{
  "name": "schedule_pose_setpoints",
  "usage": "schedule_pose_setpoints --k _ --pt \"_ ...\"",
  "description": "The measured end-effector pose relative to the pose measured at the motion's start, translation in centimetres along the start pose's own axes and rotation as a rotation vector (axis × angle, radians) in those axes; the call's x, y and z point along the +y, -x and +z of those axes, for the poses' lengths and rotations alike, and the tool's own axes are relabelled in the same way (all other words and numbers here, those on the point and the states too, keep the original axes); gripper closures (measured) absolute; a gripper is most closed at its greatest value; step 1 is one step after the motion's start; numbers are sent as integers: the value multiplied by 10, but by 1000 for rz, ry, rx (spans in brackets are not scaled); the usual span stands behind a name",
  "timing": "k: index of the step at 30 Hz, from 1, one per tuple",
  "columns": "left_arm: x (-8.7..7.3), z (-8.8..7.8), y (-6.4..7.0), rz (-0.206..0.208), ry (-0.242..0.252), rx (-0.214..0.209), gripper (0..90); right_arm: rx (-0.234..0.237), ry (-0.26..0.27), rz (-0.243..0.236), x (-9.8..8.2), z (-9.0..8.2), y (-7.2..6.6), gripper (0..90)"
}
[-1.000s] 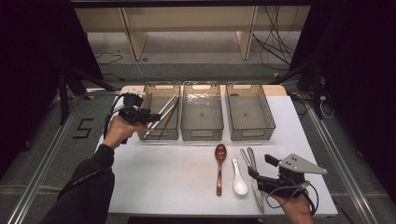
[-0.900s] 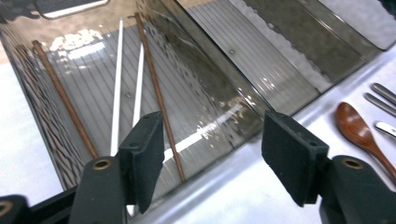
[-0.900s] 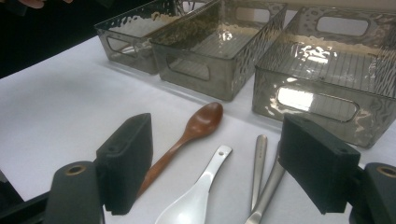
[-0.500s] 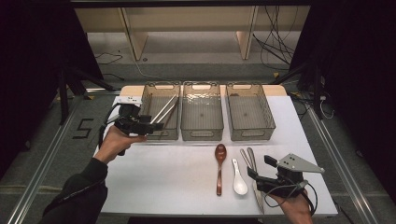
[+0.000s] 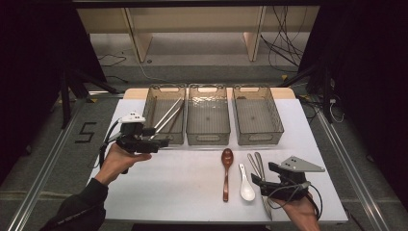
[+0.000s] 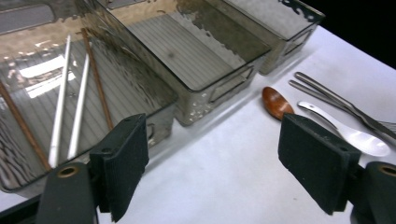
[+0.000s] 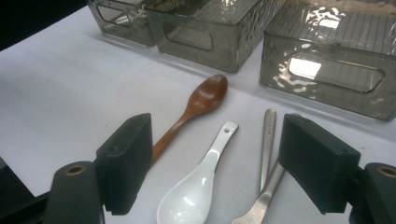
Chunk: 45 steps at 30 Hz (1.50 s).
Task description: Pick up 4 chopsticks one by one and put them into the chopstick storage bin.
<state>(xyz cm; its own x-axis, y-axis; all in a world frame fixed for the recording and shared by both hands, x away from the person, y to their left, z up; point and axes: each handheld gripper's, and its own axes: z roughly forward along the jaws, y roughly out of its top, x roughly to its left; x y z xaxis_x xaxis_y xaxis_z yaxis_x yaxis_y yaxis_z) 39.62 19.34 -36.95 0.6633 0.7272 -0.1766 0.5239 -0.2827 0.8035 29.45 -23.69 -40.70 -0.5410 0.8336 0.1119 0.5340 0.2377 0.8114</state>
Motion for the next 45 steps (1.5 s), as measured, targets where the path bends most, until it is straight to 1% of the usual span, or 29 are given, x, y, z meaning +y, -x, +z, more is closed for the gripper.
schedule_pose_setpoints --k 2,5,7,9,13,15,17,19,22,25,26,27,35,37,42,45 --pt "-2 -2 3 14 1 4 232 1 -13 -1 1 3 0 271" --pt "-6 -4 6 14 4 -4 222 0 -44 -3 4 9 0 280" --pt "-9 -6 9 23 5 -3 220 -5 -69 -9 7 14 0 281" --pt "-12 -7 10 26 8 1 217 1 -109 -9 9 22 -1 283" --pt "-19 -10 12 21 8 -9 214 7 -181 -22 11 37 -3 288" --pt "-22 -11 13 17 14 -8 214 8 -207 -23 12 42 -3 302" --pt "-25 -12 14 27 10 -5 214 12 -228 -19 13 47 -3 310" --pt "-27 -12 15 28 15 3 214 14 -258 -16 13 52 -1 319" --pt "-30 -14 17 22 24 0 212 9 -298 -10 13 59 -1 326" --pt "-33 -17 19 26 37 -3 209 15 -332 -19 14 64 0 326" --pt "-34 -18 20 34 38 -1 207 15 -342 -21 14 66 -1 326" --pt "-36 -18 20 43 37 3 207 18 -349 -24 15 68 -1 326" --pt "-42 -19 21 38 41 -9 198 19 -398 -39 16 77 -1 334" --pt "-43 -18 21 40 41 -3 198 18 -410 -42 15 79 -1 342" --pt "-45 -17 24 52 36 -2 197 15 -410 -34 15 80 2 348" --pt "-45 -16 27 56 39 -6 194 18 -420 -32 15 80 3 348"
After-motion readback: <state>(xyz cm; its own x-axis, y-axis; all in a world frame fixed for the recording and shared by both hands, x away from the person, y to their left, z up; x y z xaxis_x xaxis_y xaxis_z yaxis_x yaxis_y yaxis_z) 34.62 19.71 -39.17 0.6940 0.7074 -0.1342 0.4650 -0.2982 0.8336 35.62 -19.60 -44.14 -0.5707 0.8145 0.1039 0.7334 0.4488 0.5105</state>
